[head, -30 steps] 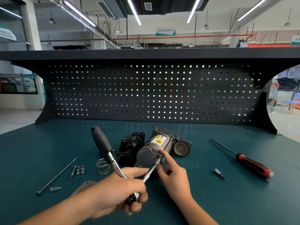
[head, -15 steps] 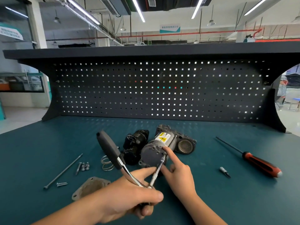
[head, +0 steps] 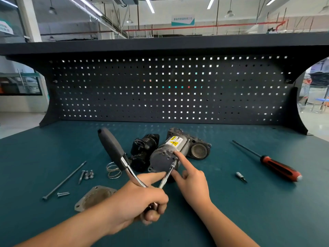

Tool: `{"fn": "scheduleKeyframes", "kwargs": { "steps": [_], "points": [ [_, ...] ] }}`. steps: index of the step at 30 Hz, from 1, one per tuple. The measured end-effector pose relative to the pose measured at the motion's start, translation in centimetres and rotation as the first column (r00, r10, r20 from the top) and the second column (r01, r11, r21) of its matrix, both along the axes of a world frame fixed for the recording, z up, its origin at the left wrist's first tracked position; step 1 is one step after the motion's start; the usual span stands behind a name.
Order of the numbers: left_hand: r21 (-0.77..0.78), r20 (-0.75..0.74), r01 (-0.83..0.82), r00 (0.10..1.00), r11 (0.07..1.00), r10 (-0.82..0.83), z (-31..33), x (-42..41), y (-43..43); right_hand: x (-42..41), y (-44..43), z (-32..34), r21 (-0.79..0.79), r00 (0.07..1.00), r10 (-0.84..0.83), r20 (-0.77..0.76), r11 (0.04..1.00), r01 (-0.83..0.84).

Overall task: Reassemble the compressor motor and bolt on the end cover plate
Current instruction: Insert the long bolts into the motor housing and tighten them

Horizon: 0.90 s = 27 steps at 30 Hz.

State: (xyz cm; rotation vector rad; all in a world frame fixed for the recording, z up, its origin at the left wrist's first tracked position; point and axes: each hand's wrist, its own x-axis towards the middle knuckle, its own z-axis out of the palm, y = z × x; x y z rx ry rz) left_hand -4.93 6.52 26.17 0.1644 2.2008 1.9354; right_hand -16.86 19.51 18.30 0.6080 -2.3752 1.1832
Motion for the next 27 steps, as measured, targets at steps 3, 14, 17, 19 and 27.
{"fn": "scheduleKeyframes", "kwargs": {
  "steps": [3, 14, 17, 19, 27],
  "points": [
    [-0.058, -0.017, 0.014, 1.0, 0.998, -0.015, 0.5, 0.1, -0.3, -0.1, 0.0, 0.0, 0.006, 1.0, 0.008, 0.004, 1.0, -0.008],
    [-0.726, -0.034, 0.072, 0.99, 0.684, -0.14, 2.5, -1.0, -0.6, 0.1, 0.1, 0.3, -0.002, 0.999, 0.02, 0.038, 1.0, -0.02],
    [-0.882, -0.042, 0.048, 0.983, 0.469, -0.18, 3.1, -0.9, -0.2, 0.0, 0.2, 0.3, -0.026, 0.999, 0.002, 0.039, 1.0, -0.001],
    [-0.933, -0.068, 0.018, 0.972, 0.358, -0.226, 3.5, -0.9, 0.2, -0.2, 0.1, 0.2, -0.008, 0.999, 0.013, 0.052, 1.0, -0.013],
    [-0.56, -0.172, -0.054, 0.984, 0.827, -0.052, 0.7, 0.2, -0.3, -0.2, 0.2, 0.0, -0.052, 0.996, 0.021, 0.085, 0.999, -0.016]
  ]
}}
